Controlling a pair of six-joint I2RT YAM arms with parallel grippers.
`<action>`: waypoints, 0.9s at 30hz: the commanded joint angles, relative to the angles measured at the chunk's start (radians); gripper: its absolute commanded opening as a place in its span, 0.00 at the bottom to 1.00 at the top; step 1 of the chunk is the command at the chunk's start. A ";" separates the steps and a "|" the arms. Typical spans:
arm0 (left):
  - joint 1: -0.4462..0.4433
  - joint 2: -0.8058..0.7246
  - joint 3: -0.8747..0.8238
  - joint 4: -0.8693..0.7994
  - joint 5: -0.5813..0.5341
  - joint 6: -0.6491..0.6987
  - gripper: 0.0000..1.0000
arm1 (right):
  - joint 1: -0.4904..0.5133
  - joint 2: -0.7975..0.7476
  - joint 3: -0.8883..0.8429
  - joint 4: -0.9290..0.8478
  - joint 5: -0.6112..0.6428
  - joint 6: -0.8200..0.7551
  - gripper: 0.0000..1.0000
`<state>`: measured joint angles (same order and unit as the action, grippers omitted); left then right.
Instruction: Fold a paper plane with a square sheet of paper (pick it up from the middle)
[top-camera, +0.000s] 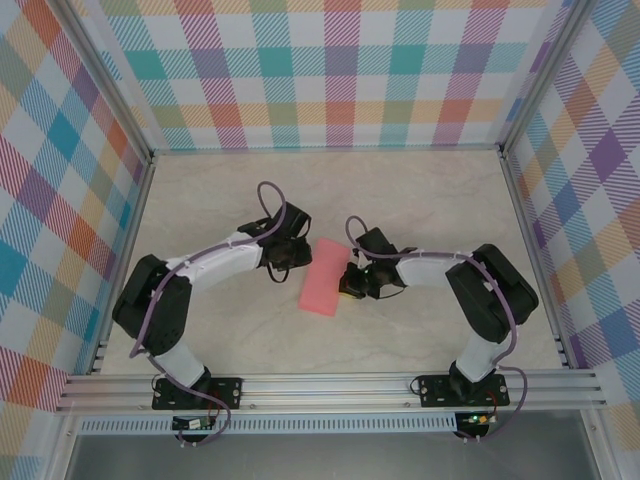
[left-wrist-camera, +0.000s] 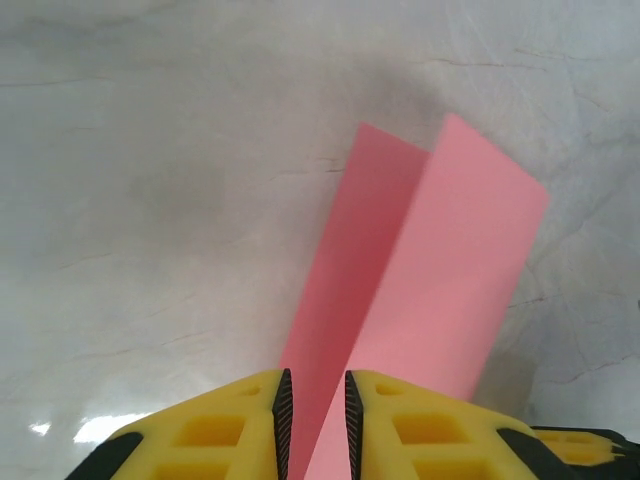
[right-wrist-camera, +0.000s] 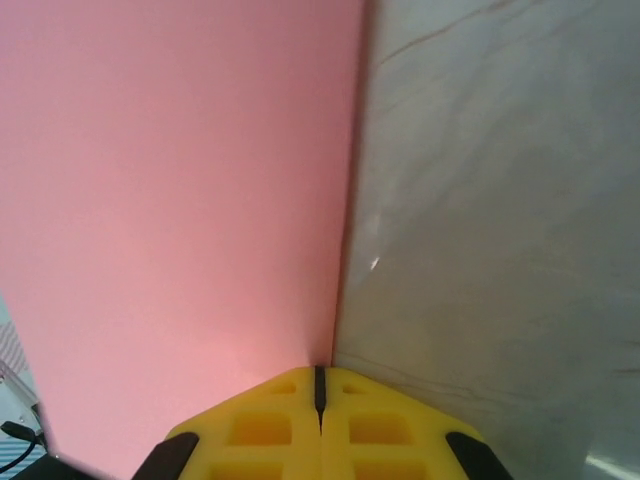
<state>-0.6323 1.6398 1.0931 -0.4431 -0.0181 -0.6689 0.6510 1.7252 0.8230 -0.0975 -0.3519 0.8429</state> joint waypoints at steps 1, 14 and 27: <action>0.004 -0.086 -0.076 -0.076 -0.076 -0.068 0.23 | 0.027 -0.022 0.046 -0.010 0.027 0.051 0.00; 0.003 -0.304 -0.225 -0.008 0.008 -0.133 0.28 | 0.024 0.011 0.303 -0.249 0.120 -0.192 0.00; -0.010 -0.284 -0.282 0.135 0.154 -0.196 0.32 | -0.038 0.323 0.594 -0.383 0.180 -0.253 0.01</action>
<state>-0.6327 1.3422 0.8219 -0.3534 0.0914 -0.8387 0.6308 2.0396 1.3926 -0.4057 -0.2085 0.6113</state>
